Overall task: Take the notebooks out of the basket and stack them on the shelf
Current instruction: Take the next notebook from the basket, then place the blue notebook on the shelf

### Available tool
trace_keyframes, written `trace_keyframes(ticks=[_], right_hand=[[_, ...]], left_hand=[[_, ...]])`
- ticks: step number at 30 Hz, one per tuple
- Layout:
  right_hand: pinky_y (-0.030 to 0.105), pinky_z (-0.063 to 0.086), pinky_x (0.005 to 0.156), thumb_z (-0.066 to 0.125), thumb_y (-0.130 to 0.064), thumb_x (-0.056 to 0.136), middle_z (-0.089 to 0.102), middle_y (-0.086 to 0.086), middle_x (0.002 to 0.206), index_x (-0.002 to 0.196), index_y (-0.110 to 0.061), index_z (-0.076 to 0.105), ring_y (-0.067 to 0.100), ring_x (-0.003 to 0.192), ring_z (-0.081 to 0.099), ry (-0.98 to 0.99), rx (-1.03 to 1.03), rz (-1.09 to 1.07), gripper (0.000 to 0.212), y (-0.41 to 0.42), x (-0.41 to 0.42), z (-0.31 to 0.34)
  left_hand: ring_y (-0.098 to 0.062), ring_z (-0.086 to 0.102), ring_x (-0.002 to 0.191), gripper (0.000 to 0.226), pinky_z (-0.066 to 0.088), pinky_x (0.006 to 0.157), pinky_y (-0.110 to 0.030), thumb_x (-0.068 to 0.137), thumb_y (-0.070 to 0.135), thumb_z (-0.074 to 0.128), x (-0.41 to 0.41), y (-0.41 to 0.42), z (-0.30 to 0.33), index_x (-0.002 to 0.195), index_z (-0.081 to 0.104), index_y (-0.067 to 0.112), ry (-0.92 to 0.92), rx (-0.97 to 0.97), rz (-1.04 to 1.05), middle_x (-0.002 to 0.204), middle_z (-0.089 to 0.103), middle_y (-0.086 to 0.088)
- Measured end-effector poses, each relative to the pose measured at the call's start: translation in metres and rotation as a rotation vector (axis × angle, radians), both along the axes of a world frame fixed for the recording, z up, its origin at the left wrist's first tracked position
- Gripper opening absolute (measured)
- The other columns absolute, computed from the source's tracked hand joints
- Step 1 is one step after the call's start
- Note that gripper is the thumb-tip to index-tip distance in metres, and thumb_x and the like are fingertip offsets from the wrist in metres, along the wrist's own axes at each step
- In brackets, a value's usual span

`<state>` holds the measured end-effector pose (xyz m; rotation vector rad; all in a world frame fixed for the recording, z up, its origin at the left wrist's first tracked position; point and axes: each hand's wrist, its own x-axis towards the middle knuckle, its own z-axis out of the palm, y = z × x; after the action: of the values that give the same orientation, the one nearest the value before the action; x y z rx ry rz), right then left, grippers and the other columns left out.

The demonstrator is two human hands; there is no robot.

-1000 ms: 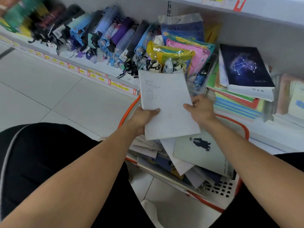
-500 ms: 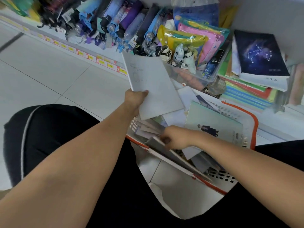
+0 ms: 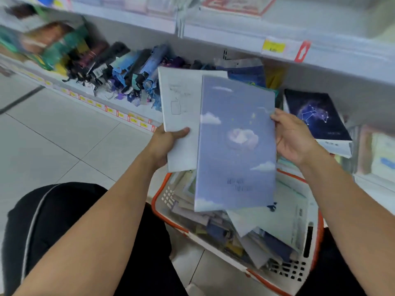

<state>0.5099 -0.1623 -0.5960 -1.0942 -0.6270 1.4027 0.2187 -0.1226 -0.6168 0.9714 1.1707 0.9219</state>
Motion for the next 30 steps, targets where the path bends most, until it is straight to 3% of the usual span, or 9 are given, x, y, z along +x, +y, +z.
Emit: trace_keyframes(ticks=[3, 8, 10, 12, 15, 19, 23, 27, 30], right_hand=[[0.036, 0.06, 0.076, 0.041, -0.005, 0.101, 0.074, 0.008, 0.099, 0.101, -0.01, 0.066, 0.02, 0.084, 0.07, -0.038, -0.01, -0.159, 0.026, 0.006, -0.003, 0.006], [0.043, 0.054, 0.086, 0.049, -0.006, 0.101, 0.073, 0.005, 0.088, 0.087, -0.012, 0.067, 0.019, 0.079, 0.065, -0.204, -0.035, -0.367, 0.024, 0.003, -0.007, 0.005], [0.046, 0.053, 0.088, 0.052, -0.008, 0.1, 0.07, 0.013, 0.099, 0.089, -0.011, 0.068, 0.023, 0.083, 0.062, -0.172, -0.087, -0.403, 0.019, 0.002, -0.01, 0.003], [0.042, 0.053, 0.084, 0.054, -0.008, 0.099, 0.068, 0.011, 0.099, 0.091, -0.011, 0.067, 0.021, 0.081, 0.061, -0.137, -0.111, -0.46, 0.016, 0.002, -0.012, 0.006], [0.035, 0.057, 0.075, 0.051, -0.017, 0.102, 0.071, 0.002, 0.091, 0.092, -0.019, 0.064, 0.02, 0.081, 0.064, -0.108, -0.065, -0.354, 0.016, -0.002, -0.014, 0.021], [0.039, 0.062, 0.072, 0.062, -0.022, 0.095, 0.076, 0.006, 0.103, 0.117, -0.021, 0.063, 0.023, 0.083, 0.074, -0.04, -0.069, 0.037, 0.023, -0.016, -0.022, 0.051], [0.038, 0.06, 0.08, 0.064, 0.002, 0.087, 0.072, 0.009, 0.117, 0.123, -0.014, 0.06, 0.027, 0.098, 0.071, -0.126, 0.136, 0.016, 0.039, -0.014, -0.032, 0.065], [0.039, 0.06, 0.081, 0.067, 0.003, 0.087, 0.071, 0.01, 0.117, 0.127, -0.004, 0.058, 0.027, 0.099, 0.07, -0.285, 0.256, -0.174, 0.041, -0.006, -0.036, 0.079], [0.037, 0.06, 0.079, 0.068, -0.001, 0.088, 0.072, 0.007, 0.115, 0.125, -0.003, 0.057, 0.023, 0.095, 0.071, -0.373, 0.327, -0.312, 0.039, 0.004, -0.035, 0.099]], left_hand=[[-0.033, 0.067, 0.106, 0.036, 0.057, 0.084, -0.042, 0.097, 0.031, 0.055, 0.015, -0.007, 0.022, 0.127, 0.061, 0.012, -0.163, -0.128, -0.124, 0.118, 0.069, -0.013], [-0.029, 0.071, 0.097, 0.056, 0.057, 0.084, -0.044, 0.09, 0.065, 0.037, 0.036, -0.018, 0.046, 0.111, 0.068, 0.024, -0.037, -0.13, -0.226, 0.107, 0.074, -0.007], [-0.024, 0.072, 0.089, 0.066, 0.058, 0.076, -0.039, 0.076, 0.072, 0.052, 0.042, -0.023, 0.049, 0.114, 0.065, 0.02, -0.073, -0.069, -0.274, 0.098, 0.076, -0.005], [-0.024, 0.072, 0.084, 0.062, 0.059, 0.068, -0.035, 0.066, 0.05, 0.083, 0.043, -0.024, 0.049, 0.112, 0.064, 0.013, -0.167, -0.033, -0.313, 0.095, 0.076, -0.007], [-0.028, 0.072, 0.084, 0.04, 0.06, 0.069, -0.038, 0.074, 0.006, 0.073, 0.043, -0.024, 0.053, 0.113, 0.064, 0.01, -0.19, -0.001, -0.32, 0.099, 0.074, -0.012], [-0.031, 0.07, 0.079, 0.036, 0.058, 0.072, -0.041, 0.076, 0.016, 0.064, 0.037, -0.019, 0.065, 0.111, 0.063, 0.008, -0.293, -0.147, -0.249, 0.097, 0.072, -0.016], [-0.032, 0.066, 0.073, 0.027, 0.052, 0.075, -0.039, 0.088, 0.021, 0.048, 0.021, -0.009, 0.086, 0.106, 0.064, 0.008, -0.245, -0.177, -0.222, 0.089, 0.071, -0.016], [-0.029, 0.071, 0.088, 0.04, 0.058, 0.075, -0.042, 0.077, 0.018, 0.07, 0.023, -0.002, 0.098, 0.113, 0.053, 0.014, -0.073, 0.128, -0.202, 0.104, 0.071, -0.01], [-0.023, 0.069, 0.101, 0.038, 0.058, 0.083, -0.039, 0.089, 0.017, 0.069, 0.033, 0.002, 0.105, 0.122, 0.05, 0.02, 0.093, 0.356, -0.14, 0.116, 0.068, -0.002]])
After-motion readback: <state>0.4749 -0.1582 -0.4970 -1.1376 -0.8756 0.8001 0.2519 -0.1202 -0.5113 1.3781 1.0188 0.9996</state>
